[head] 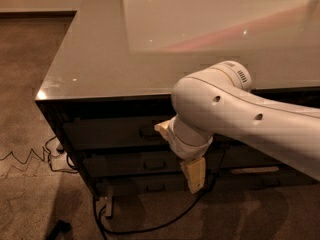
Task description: Open top drawer
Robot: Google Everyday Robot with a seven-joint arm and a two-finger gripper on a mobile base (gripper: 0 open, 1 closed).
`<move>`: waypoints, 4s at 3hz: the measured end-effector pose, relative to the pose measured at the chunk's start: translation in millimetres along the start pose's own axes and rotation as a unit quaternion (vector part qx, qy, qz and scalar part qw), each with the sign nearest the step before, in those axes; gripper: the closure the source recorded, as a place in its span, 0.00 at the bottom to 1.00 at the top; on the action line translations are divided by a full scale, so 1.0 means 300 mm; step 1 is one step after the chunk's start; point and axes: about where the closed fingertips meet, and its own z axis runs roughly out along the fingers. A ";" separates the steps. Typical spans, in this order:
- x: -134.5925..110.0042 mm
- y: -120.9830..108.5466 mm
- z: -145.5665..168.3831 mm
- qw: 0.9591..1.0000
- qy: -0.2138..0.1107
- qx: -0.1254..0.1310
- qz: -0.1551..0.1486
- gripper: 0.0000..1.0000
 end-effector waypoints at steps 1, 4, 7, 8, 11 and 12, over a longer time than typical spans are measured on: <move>0.053 0.018 0.013 1.000 -0.005 0.008 -0.016 0.00; 0.137 -0.037 0.134 0.999 -0.028 -0.001 -0.045 0.00; 0.335 -0.092 0.215 0.998 -0.027 0.005 0.062 0.00; 0.419 -0.118 0.227 0.995 -0.017 0.011 0.099 0.00; 0.504 -0.213 0.313 0.990 -0.032 0.020 0.138 0.00; 0.505 -0.223 0.363 0.990 -0.042 0.010 0.138 0.19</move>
Offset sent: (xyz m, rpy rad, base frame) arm 0.0326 -0.0397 -0.0431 0.0652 -0.0012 0.0918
